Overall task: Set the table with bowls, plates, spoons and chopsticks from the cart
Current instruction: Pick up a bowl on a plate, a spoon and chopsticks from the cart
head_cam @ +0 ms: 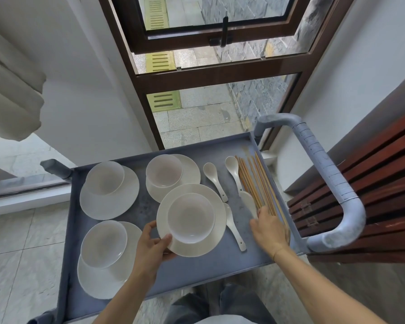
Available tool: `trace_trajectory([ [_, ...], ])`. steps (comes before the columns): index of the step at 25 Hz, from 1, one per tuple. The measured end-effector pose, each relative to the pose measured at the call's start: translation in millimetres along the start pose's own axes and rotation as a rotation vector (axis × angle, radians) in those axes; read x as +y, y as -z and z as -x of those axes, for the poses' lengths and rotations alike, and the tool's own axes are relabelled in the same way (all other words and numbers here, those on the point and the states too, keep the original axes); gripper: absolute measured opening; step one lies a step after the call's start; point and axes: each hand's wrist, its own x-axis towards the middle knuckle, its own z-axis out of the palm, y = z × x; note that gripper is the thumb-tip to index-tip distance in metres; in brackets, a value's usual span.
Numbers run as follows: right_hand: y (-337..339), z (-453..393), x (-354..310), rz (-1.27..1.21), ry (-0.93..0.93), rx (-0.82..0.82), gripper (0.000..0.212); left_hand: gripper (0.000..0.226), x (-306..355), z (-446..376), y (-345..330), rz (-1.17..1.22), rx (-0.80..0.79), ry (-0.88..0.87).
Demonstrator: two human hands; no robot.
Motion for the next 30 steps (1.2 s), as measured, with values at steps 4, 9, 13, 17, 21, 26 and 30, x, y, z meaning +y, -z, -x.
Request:
trace_trajectory([
  [4,7,-7,1,-0.213,0.004,0.02,0.011,0.039,2,-5,-1,0.027,0.0,-0.013],
  [9,8,-19,-2,-0.28,-0.063,0.111,0.027,0.039,3,-7,0,0.037,0.007,-0.012],
  [13,-2,-22,-3,-0.18,-0.074,0.186,0.029,0.04,5,-6,3,0.026,0.01,-0.014],
  [17,-9,-27,-7,-0.158,-0.101,0.206,0.027,0.039,5,-7,6,0.027,0.027,-0.017],
  [21,-13,-31,-11,-0.149,-0.118,0.227,0.026,0.039,6,-7,9,0.027,0.028,-0.015],
  [26,-14,-34,-13,-0.123,-0.143,0.24,0.026,0.039,8,-9,12,0.042,0.02,-0.015],
  [30,-13,-36,-17,-0.106,-0.159,0.216,0.024,0.04,8,-9,16,0.039,0.022,-0.017],
])
